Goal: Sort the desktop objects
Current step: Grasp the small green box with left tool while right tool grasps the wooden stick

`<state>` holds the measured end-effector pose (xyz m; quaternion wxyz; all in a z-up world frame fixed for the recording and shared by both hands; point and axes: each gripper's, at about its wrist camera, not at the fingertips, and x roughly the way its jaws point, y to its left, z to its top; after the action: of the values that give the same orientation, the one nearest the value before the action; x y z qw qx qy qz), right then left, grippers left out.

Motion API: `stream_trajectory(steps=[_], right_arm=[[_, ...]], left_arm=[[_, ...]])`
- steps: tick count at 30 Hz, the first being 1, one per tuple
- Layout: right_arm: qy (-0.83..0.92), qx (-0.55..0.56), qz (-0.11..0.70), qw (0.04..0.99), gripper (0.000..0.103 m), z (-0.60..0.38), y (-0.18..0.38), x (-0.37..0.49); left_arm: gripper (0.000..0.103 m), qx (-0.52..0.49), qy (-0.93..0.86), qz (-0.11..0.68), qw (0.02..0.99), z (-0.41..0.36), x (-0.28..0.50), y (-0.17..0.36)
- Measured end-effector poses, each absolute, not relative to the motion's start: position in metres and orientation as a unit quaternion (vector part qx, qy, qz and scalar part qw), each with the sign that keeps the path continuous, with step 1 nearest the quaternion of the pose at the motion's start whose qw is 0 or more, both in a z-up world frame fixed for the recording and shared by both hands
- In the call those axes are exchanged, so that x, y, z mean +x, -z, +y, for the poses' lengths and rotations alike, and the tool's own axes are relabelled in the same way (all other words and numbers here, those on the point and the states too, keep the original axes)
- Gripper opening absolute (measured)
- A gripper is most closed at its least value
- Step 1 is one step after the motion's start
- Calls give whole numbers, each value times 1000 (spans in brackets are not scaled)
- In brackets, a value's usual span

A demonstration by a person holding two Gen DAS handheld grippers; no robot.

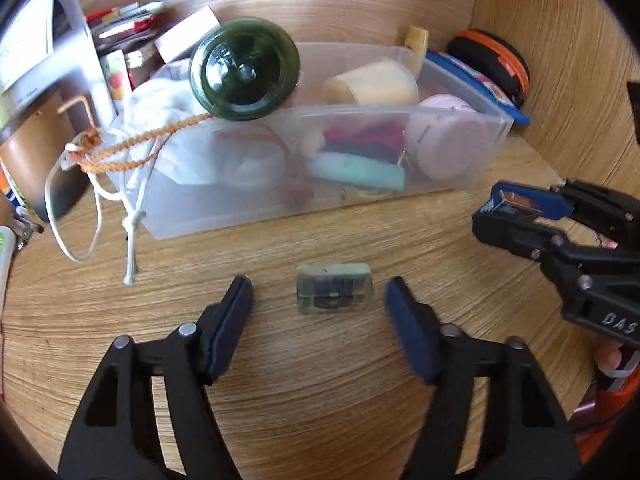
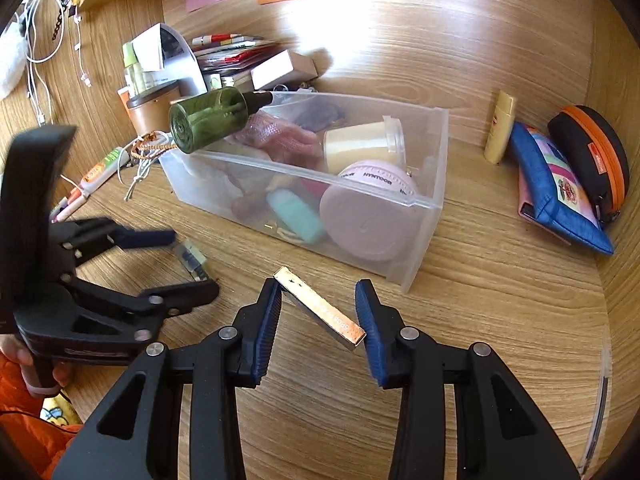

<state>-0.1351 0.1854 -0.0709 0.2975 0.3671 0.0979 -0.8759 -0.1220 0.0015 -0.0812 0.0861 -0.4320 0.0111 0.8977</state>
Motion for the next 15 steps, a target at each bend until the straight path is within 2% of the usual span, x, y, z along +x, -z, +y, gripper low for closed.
stream_trajectory(steps=[8,11,12,15], right_arm=[[878,360,95,301,35,185,70,-135],[878,358,94,303,35,185,69,-135],[879,356,94,303,35,185,68,-134],[881,352,93,303,35,185,67,-133]], left_arm=[[50,-431,-898,11,82,6,-123,83],[41,-430,-898,8,86,7,-123,82],[35,-430,-898,6,89,8,-123,81],[34,-429,-898,-3,98,8,-123,81]])
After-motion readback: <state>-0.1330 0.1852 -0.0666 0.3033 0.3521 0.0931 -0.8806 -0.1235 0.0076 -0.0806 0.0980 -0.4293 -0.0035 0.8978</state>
